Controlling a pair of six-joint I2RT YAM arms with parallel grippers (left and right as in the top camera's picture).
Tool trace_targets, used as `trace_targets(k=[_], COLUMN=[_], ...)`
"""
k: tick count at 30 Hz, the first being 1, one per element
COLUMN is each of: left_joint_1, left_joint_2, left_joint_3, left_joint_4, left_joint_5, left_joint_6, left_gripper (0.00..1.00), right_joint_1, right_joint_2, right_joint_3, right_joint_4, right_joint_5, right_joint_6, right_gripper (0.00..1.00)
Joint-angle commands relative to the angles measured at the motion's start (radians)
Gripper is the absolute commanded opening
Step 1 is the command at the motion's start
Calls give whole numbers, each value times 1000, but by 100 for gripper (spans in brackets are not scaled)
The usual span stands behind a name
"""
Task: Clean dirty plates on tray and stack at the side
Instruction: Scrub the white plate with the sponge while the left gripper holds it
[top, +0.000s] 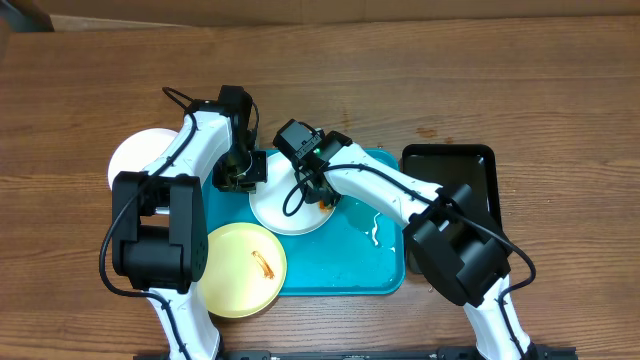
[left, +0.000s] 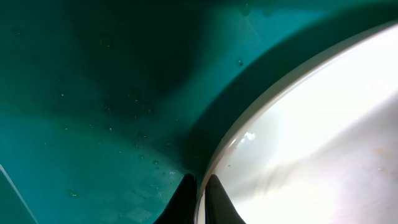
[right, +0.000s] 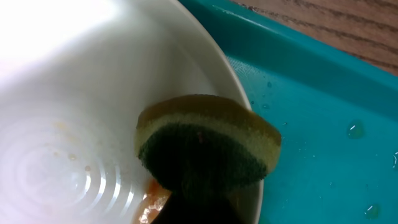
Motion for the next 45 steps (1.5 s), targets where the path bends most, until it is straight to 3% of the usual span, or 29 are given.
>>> trace_targets(k=[1, 10, 45], left_joint_1=[18, 18, 19], left_joint_2=[11, 11, 11], left_joint_3=[-4, -4, -4], left_joint_4=[15, 15, 18], left_joint_5=[-78, -77, -70], left_joint_6=[-37, -37, -37], left_gripper=[4, 4, 4], right_joint_1=[-4, -4, 7], right_joint_2=[43, 43, 56], right_joint_3=[-16, -16, -56], right_joint_4=[-20, -26, 18], right_joint_5=[-23, -210, -359], right_joint_6=[18, 70, 193], right_gripper=[4, 4, 4])
